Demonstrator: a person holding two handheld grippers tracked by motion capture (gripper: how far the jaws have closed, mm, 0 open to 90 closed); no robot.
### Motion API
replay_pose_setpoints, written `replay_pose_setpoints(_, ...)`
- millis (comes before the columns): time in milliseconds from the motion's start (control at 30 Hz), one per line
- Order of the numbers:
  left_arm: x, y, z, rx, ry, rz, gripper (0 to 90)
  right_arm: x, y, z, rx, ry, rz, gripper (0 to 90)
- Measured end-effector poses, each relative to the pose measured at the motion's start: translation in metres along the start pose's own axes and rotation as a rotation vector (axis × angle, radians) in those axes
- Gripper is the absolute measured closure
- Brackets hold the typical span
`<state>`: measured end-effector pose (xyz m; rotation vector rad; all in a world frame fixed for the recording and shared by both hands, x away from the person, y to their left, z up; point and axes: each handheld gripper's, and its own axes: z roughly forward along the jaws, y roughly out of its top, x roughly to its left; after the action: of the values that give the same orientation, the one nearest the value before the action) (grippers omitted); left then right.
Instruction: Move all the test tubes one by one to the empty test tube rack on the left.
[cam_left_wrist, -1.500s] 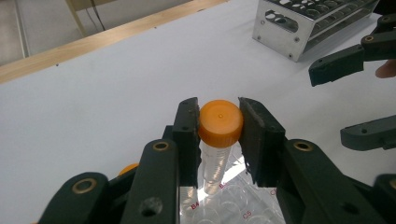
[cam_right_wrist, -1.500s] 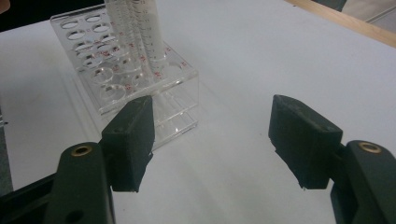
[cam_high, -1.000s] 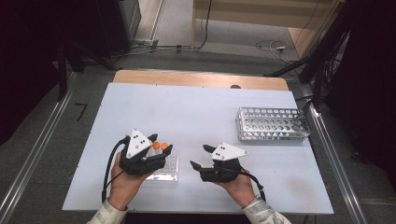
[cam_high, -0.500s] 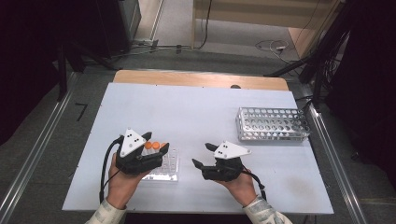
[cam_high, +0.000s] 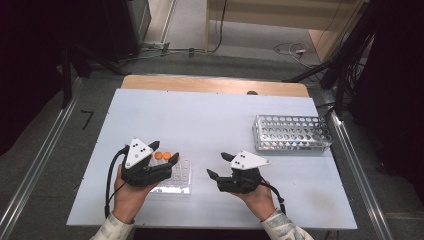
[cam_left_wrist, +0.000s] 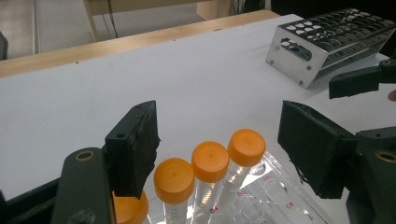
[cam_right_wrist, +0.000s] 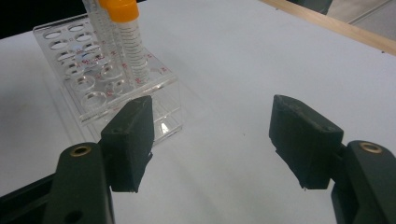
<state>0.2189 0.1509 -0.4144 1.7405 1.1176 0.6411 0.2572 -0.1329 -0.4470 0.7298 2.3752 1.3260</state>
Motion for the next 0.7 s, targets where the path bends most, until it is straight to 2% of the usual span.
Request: replay_pose_setpoints(700,0.0044,-0.0027,-0.0044,-0.014,0.013,-0.010,29.0,-0.0057,-0.0010,-0.0053,-0.006,-0.020,0.015,29.0)
